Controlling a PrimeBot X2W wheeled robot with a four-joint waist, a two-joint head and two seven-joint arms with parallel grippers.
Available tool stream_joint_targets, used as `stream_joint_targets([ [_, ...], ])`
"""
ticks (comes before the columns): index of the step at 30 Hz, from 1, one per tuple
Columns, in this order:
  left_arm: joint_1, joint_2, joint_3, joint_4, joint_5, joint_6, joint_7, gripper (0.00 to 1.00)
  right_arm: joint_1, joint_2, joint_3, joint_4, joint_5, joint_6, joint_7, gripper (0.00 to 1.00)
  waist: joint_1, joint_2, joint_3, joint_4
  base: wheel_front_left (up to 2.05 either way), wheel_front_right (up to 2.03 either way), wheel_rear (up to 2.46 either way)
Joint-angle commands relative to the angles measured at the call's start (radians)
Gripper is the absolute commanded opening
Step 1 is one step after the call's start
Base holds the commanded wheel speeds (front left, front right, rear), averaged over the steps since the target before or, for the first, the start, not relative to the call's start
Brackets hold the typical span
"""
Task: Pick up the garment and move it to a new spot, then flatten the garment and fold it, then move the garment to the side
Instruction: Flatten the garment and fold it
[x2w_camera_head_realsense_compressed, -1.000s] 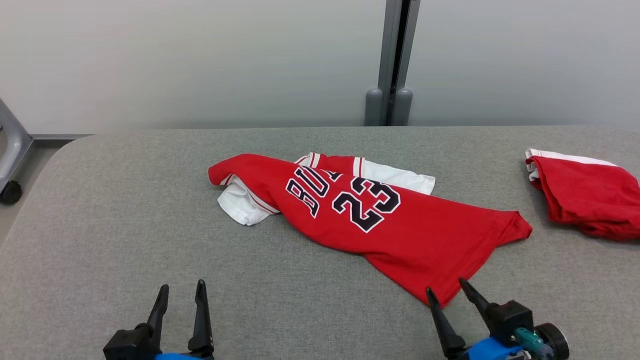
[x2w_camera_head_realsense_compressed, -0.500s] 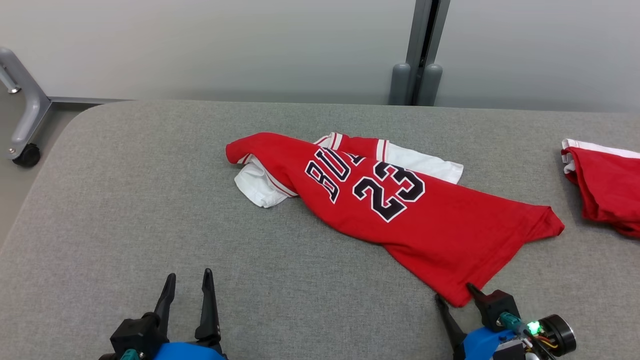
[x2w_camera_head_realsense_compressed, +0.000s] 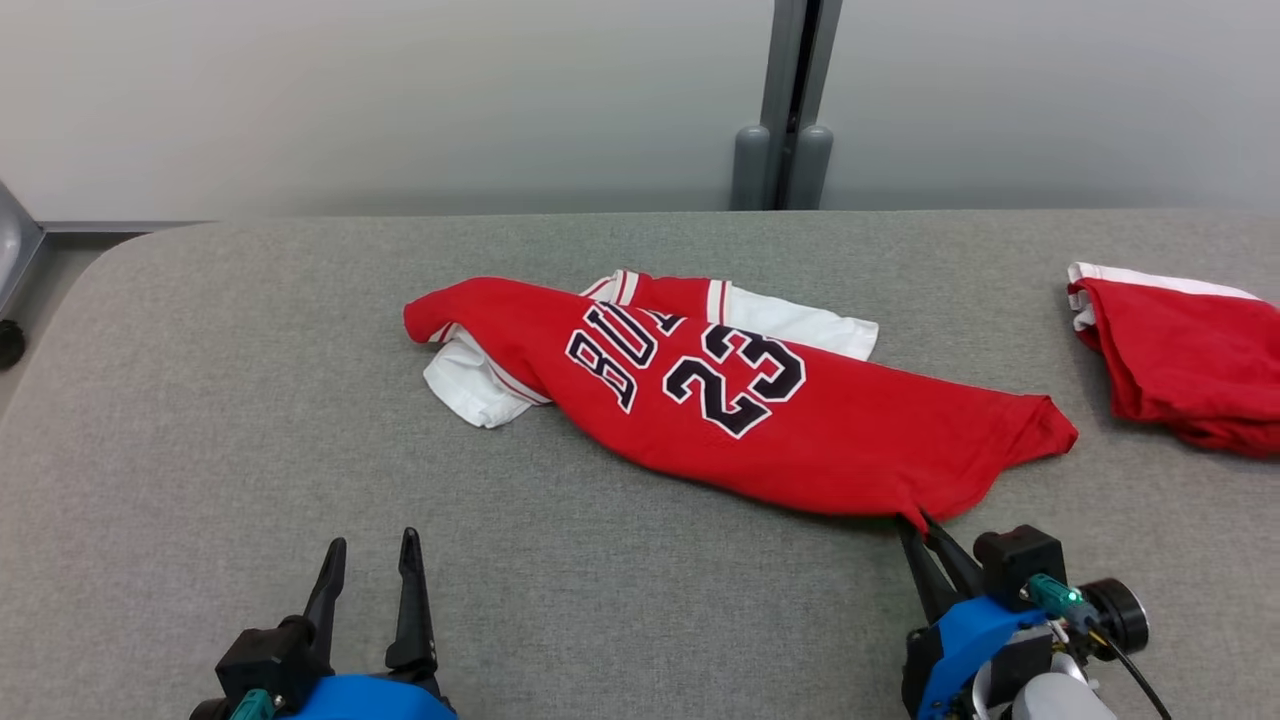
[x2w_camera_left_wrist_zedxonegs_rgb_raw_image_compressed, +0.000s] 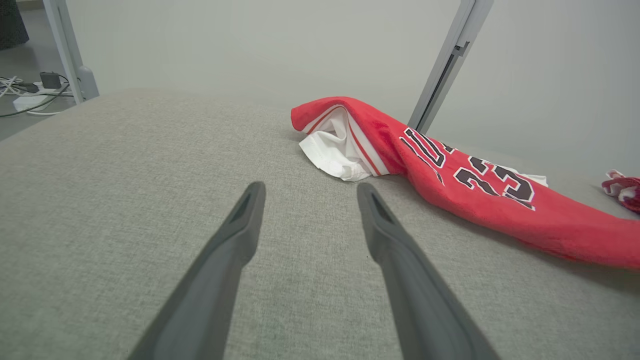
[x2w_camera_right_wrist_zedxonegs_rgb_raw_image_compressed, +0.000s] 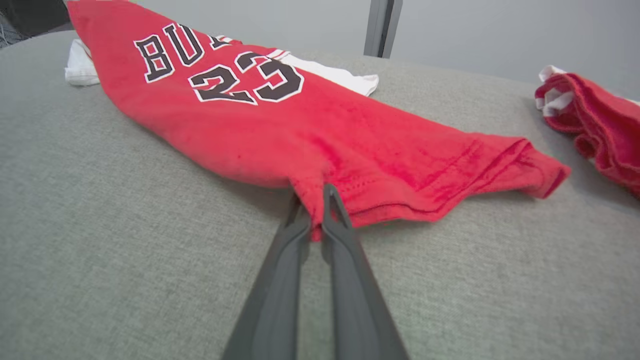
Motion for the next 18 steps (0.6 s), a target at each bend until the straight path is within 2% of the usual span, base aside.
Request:
stream_joint_targets([
  [1, -0.002, -0.001, 0.003, 0.003, 0.007, -0.003, -0.005, 1.00, -0.016, -0.001, 0.014, -0.022, 0.012, 0.000, -0.004, 0.00, -0.0001, -0.0001, -0.011, -0.014, 0.00, 0.00, 0.00],
  [5, 0.010, -0.004, 0.020, 0.006, 0.014, -0.007, -0.005, 1.00, 0.020, -0.002, 0.076, -0.151, 0.067, 0.000, 0.018, 0.00, -0.0001, -0.0001, -0.032, -0.048, 0.00, 0.00, 0.00],
  [8, 0.022, -0.008, 0.026, 0.001, 0.020, -0.005, -0.005, 1.00, 0.063, -0.001, 0.106, -0.299, 0.087, 0.000, 0.060, 0.00, -0.0001, -0.0001, -0.049, -0.073, 0.00, 0.00, 0.00],
  [11, 0.031, -0.010, 0.031, -0.003, 0.023, -0.006, -0.005, 1.00, 0.115, -0.005, 0.134, -0.475, 0.114, 0.000, 0.130, 0.00, -0.0001, -0.0001, -0.062, -0.091, 0.00, 0.00, 0.00],
  [14, 0.038, -0.013, 0.034, -0.007, 0.027, -0.006, -0.005, 1.00, 0.172, -0.041, 0.157, -0.649, 0.143, 0.000, 0.220, 0.00, -0.0001, -0.0001, -0.068, -0.100, 0.00, 0.00, 0.00],
  [18, 0.033, -0.012, 0.039, -0.011, 0.029, -0.011, -0.005, 1.00, 0.225, -0.078, 0.140, -0.829, 0.173, 0.000, 0.321, 0.00, -0.0001, -0.0001, -0.062, -0.098, 0.00, 0.00, 0.00],
])
